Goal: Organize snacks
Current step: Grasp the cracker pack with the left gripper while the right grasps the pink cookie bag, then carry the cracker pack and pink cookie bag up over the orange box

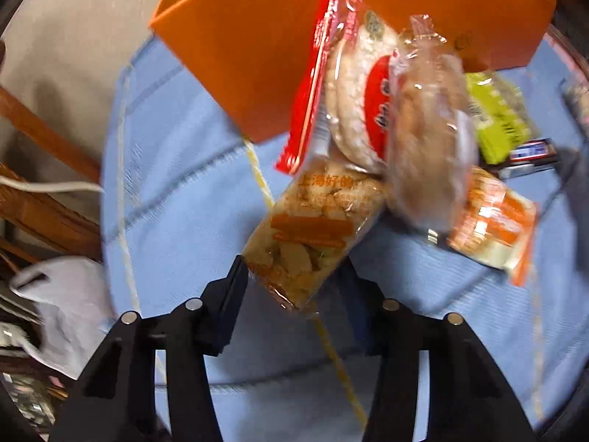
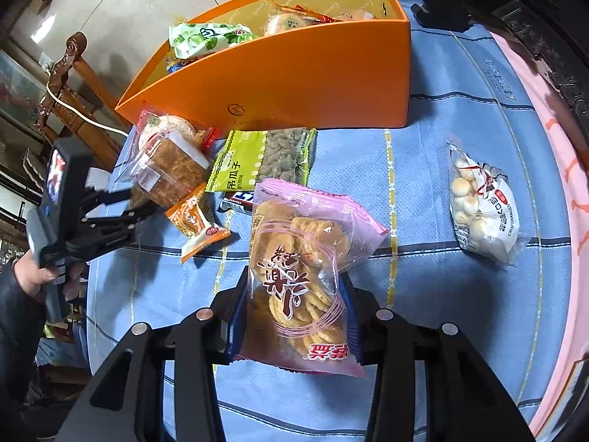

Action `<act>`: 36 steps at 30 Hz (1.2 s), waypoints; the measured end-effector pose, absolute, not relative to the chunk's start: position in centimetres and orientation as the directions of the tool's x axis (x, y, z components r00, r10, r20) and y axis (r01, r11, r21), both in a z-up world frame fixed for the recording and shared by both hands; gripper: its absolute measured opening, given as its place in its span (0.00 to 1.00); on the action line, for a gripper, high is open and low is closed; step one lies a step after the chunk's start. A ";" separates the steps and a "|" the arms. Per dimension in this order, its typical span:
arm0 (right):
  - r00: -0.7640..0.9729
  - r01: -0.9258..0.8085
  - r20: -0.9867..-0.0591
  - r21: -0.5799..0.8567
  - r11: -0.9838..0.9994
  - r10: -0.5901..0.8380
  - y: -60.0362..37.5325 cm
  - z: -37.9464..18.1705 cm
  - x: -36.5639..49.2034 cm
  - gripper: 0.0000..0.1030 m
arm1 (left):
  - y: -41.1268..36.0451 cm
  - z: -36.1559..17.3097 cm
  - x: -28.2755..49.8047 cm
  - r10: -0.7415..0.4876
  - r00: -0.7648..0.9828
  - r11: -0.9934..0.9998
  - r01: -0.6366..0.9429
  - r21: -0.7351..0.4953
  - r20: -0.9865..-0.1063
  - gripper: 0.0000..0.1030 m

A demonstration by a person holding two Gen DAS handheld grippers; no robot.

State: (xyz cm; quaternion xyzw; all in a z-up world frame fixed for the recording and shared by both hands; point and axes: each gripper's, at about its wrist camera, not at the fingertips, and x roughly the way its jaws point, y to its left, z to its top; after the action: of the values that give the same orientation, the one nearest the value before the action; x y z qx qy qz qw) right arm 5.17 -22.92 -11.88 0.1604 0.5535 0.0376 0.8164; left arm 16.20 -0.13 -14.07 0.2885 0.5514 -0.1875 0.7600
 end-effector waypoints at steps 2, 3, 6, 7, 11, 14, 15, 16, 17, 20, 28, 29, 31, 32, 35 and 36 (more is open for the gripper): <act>0.385 0.113 -0.891 0.305 0.946 0.241 -22.9 -11.8 5.1 0.43 | 0.9 -13.5 15.7 0.019 0.316 0.799 0.566 0.204 -0.949 0.47; 0.385 0.112 -0.890 0.307 0.945 0.243 -22.8 -11.7 5.0 0.43 | 1.3 -13.5 15.5 0.015 0.310 0.810 0.553 0.193 -0.951 0.46; 0.381 0.111 -0.889 0.318 0.942 0.255 -22.8 -11.7 4.9 0.43 | 2.5 -13.0 14.3 -0.035 0.266 0.849 0.516 0.111 -0.963 0.47; 0.380 0.109 -0.889 0.316 0.943 0.254 -22.7 -11.7 4.9 0.43 | 2.8 -13.0 14.4 -0.053 0.259 0.849 0.520 0.093 -0.964 0.47; 0.380 0.110 -0.885 0.334 0.936 0.271 -22.8 -11.7 4.8 0.43 | 3.6 -13.0 14.1 -0.057 0.249 0.857 0.508 0.081 -0.967 0.46; 0.386 0.105 -0.880 0.340 0.935 0.277 -22.8 -11.4 4.7 0.43 | 4.4 -12.3 13.5 -0.092 0.248 0.883 0.467 0.036 -0.964 0.46; 0.388 0.104 -0.878 0.342 0.934 0.279 -22.8 -11.3 4.6 0.43 | 4.8 -11.9 13.4 -0.120 0.242 0.892 0.451 0.002 -0.963 0.46; 0.390 0.104 -0.878 0.344 0.933 0.280 -22.9 -11.3 4.6 0.43 | 5.0 -11.5 13.2 -0.134 0.245 0.895 0.446 -0.011 -0.960 0.46; 0.391 0.104 -0.877 0.343 0.933 0.279 -22.9 -11.2 4.6 0.43 | 5.0 -11.1 12.9 -0.140 0.255 0.896 0.444 -0.013 -0.957 0.46; 0.397 0.102 -0.873 0.350 0.931 0.285 -23.0 -11.0 4.6 0.43 | 4.8 -9.4 12.0 -0.168 0.276 0.892 0.451 -0.027 -0.946 0.46; 0.494 0.039 -0.820 0.352 0.935 0.288 -22.8 -6.7 5.9 0.43 | 2.5 -3.0 11.1 -0.284 0.329 0.866 0.491 -0.094 -0.901 0.01; 0.499 0.030 -0.818 0.348 0.937 0.288 -22.8 -6.4 6.3 0.43 | 2.2 -2.9 11.3 -0.265 0.345 0.869 0.490 -0.068 -0.900 0.01; 0.495 0.031 -0.823 0.337 0.941 0.278 -22.7 -6.2 7.1 0.43 | 1.4 -4.2 11.6 -0.213 0.340 0.867 0.498 -0.017 -0.916 0.01; 0.496 0.031 -0.821 0.343 0.939 0.283 -22.7 -6.1 7.3 0.43 | 1.4 -5.2 11.8 -0.213 0.309 0.865 0.501 -0.032 -0.927 0.02; 0.491 0.016 -0.817 0.357 0.934 0.304 -22.4 -6.2 7.4 0.43 | 2.2 -8.2 11.6 -0.158 0.268 0.863 0.506 -0.001 -0.950 0.23; 0.482 0.017 -0.820 0.361 0.932 0.308 -22.3 -6.5 7.4 0.43 | 2.6 -8.9 11.6 -0.159 0.248 0.860 0.510 -0.011 -0.956 0.45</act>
State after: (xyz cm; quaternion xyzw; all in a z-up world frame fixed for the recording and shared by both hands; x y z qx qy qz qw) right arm 7.38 -22.25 -6.52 0.1624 0.5015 0.0860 0.8454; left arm 11.60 2.58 -8.92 0.1531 0.5742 -0.2158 0.7748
